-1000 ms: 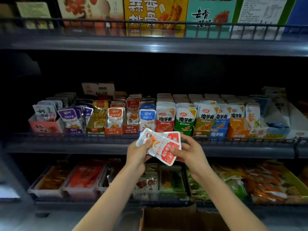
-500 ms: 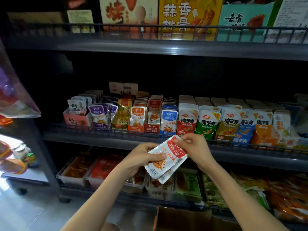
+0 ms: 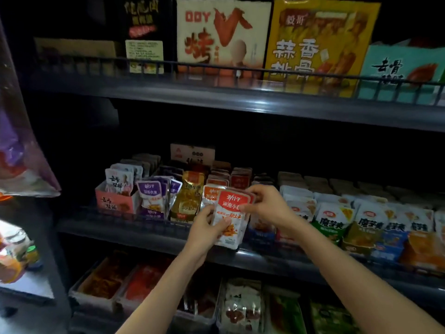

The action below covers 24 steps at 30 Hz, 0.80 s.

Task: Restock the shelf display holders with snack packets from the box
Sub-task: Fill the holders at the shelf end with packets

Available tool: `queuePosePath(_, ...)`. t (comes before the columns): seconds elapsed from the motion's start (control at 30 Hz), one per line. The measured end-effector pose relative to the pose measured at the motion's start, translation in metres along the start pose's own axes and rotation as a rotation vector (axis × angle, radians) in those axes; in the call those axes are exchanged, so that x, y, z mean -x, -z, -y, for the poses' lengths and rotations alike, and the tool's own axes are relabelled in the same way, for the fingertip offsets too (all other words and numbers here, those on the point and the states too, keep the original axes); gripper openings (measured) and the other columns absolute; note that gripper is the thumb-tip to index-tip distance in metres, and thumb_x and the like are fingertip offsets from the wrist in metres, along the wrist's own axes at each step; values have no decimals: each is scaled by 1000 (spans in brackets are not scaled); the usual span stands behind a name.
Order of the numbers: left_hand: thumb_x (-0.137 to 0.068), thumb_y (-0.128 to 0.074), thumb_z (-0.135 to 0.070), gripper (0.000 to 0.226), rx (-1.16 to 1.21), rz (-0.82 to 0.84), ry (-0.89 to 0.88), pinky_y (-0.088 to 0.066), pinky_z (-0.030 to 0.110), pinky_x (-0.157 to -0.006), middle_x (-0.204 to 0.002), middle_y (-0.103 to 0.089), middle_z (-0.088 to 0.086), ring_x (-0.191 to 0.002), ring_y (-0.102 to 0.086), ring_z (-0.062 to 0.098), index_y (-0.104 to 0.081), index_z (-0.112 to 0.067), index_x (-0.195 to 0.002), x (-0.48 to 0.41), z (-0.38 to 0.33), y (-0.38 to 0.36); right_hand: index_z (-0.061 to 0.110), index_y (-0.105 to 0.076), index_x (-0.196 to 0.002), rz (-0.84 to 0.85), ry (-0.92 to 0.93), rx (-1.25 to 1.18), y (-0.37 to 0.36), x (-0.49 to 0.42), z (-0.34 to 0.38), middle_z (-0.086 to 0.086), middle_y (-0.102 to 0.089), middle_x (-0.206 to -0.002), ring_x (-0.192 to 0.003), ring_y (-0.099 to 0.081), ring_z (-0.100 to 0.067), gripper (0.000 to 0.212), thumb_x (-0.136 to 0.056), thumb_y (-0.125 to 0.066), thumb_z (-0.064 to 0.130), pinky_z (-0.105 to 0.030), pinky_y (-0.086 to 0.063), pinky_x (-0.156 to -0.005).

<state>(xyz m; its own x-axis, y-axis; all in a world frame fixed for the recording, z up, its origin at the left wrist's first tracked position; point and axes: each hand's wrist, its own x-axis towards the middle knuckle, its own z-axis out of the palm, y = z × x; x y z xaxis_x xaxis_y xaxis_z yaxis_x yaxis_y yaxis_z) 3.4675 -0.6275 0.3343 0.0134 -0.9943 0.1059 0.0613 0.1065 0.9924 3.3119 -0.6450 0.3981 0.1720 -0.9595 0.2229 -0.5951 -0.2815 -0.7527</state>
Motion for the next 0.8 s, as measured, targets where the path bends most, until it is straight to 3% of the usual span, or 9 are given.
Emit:
queuePosePath(0.1,-83,-71,-12,25,-128,-22,-83,-57,33,-76,-106,-66,3,-95,-65,18,-55,-23,-98,-48,-11,-3,12,-64,-105,-37,71,191,14,-43,1,-2,-66,-101,-93,-62,-13,27,-81,-74,18,-38,-52,-90)
queuePosePath(0.2,-79,-75,-20,30,-341,-47,-136,-57,40,-77,-104,-67,3,-87,-67,17,-54,-24,-100,-91,-17,-8,10,-61,-116,-69,-2,198,25,-80,0,3,-59,-104,-96,-56,-10,38,-81,-73,17,-27,-47,-89)
queuePosePath(0.37,-76,-77,-37,33,-711,-82,-155,-49,26,-70,-100,-70,-2,-87,-66,15,-65,-19,-100,-133,-15,-17,10,-66,-106,43,-66,295,31,-123,-12,-6,-66,-108,-102,-62,-21,31,-77,-76,15,-34,-50,-92)
queuePosePath(0.57,-78,-77,-22,24,-717,87,-159,-51,26,-80,-104,-70,2,-94,-65,14,-69,-11,-98,-159,3,-23,17,-66,-104,124,-46,556,31,-146,-31,-1,-64,-108,-101,-61,-17,24,-81,-72,23,-30,-50,-89)
queuePosePath(0.8,-76,-78,-17,15,-645,-20,-214,-50,24,-66,-78,-68,-2,-73,-65,14,-66,-13,-84,-162,12,-17,17,-68,-99,150,-12,753,15,-155,-41,-1,-65,-103,-96,-61,-19,15,-84,-67,21,-32,-51,-86)
